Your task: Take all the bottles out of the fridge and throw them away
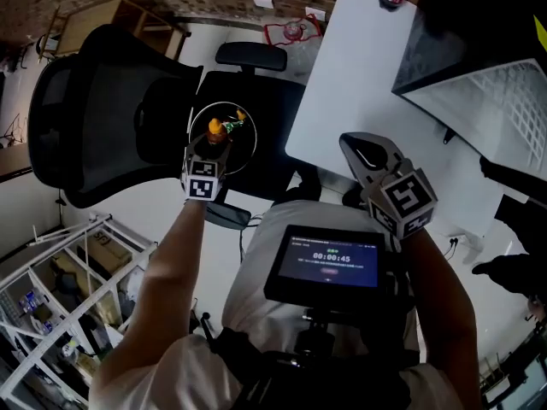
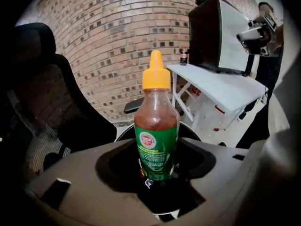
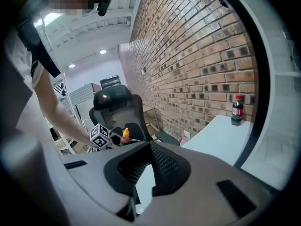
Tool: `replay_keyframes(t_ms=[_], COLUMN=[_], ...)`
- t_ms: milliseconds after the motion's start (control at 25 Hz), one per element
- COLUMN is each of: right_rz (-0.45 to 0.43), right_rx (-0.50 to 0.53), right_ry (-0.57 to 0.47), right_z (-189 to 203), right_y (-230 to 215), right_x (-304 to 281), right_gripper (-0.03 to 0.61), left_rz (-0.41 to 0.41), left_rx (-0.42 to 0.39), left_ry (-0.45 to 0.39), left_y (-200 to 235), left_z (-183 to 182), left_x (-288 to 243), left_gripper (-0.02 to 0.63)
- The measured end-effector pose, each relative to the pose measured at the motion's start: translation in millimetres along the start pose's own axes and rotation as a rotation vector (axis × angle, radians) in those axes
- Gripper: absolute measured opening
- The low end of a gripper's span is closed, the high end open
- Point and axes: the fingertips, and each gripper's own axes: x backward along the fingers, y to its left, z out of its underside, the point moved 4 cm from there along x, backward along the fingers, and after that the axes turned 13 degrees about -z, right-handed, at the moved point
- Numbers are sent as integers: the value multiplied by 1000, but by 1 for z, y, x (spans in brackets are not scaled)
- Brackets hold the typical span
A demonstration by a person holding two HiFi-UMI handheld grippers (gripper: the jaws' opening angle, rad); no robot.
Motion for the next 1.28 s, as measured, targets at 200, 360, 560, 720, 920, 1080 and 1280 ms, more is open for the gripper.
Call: replay_keyframes(t_ms=[200,360,560,720,920,1080,1280], right_rz=[32,58,88,122,132,129,117], right_rx=[-12,-25,-72,-81,-78,-87,-103], right_ry=[5,16,76,90,83,85,89], right_z=[0,3,11,20,20,23,29], right_y=[2,4,9,8,10,7,4], right_x=[-4,-7,-4,1,4,4,5], right_gripper=[6,6,6,6,6,6,6], left_rz=[82,214,307,339,384,397,388], left_rx=[-146,-292,-371,-414,-426,-336,-238], left_ry=[96,257,384,486,605,668,632], left_y=[-8,-25,-34,-40,-54,-52,-52], left_z=[27,59,80,88,105,107,100], left_x=[-33,-62,-90,-100,-104,-104,-101], left_gripper=[267,267,268,268,279,293,301])
